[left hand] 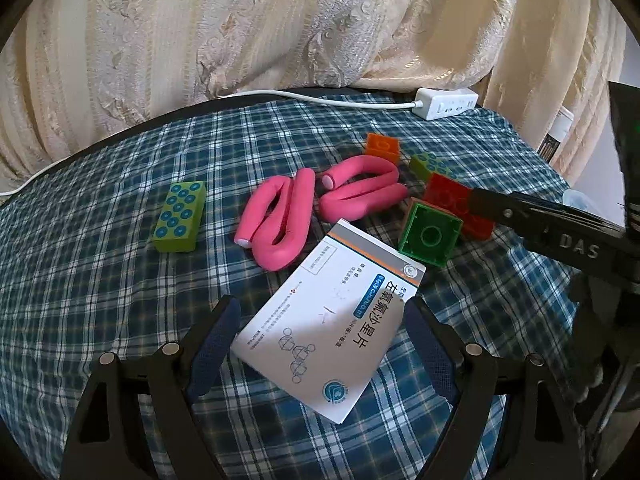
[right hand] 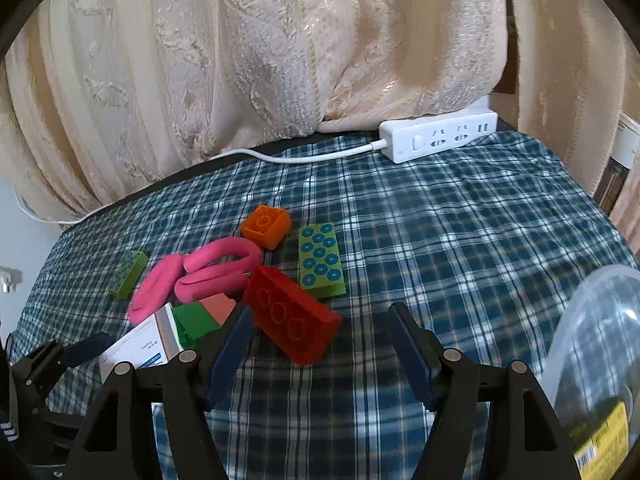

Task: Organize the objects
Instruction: 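Grasp the white medicine box with the left gripper while the right gripper grasps the red brick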

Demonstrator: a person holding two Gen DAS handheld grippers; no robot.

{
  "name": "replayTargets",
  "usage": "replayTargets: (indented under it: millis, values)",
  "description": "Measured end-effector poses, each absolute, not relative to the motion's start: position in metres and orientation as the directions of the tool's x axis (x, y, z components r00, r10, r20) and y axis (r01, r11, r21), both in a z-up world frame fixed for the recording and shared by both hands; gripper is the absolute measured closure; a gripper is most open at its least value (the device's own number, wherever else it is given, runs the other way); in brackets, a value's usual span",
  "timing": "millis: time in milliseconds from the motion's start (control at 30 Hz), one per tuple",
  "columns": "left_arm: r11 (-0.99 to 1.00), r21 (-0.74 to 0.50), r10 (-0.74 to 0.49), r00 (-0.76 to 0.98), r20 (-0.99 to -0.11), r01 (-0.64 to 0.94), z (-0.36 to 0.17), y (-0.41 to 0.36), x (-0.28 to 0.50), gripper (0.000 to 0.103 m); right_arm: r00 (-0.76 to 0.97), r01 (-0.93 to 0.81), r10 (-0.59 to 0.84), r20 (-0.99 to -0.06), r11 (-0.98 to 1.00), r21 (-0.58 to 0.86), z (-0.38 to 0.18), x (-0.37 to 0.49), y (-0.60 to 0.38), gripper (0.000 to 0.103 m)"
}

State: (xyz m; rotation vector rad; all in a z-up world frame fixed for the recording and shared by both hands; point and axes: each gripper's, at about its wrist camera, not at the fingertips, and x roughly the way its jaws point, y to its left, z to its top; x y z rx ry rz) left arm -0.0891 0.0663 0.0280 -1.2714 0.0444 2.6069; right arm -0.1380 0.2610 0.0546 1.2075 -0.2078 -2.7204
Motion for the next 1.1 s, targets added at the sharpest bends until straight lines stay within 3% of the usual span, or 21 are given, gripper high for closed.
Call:
replayTargets:
  millis: [467, 667, 1100]
  values:
    - [-0.972, -0.071, 0.190, -0.570, -0.799, -0.225, 0.020, 0.068, -0.095, 0.017, -0.571, 0.256, -0.302, -0.764, -0.949, 0.184, 0.041, -0.143, 0.235, 0.030]
    - [-0.977, -0.058, 0.167, -0.565, -0.808, -0.205, 0.017, 0.067, -0.098, 0.017, -0.569, 0.248, -0.275, -0.775, -0.956, 0.157, 0.039, -0.149, 0.232, 0.038]
    - [-0.981, -0.034, 0.139, -0.564, -0.814, -0.193, 0.013, 0.069, -0.100, 0.017, -0.605, 0.238, -0.189, -0.774, -0.970, 0.051, 0.037, -0.159, 0.222, 0.043]
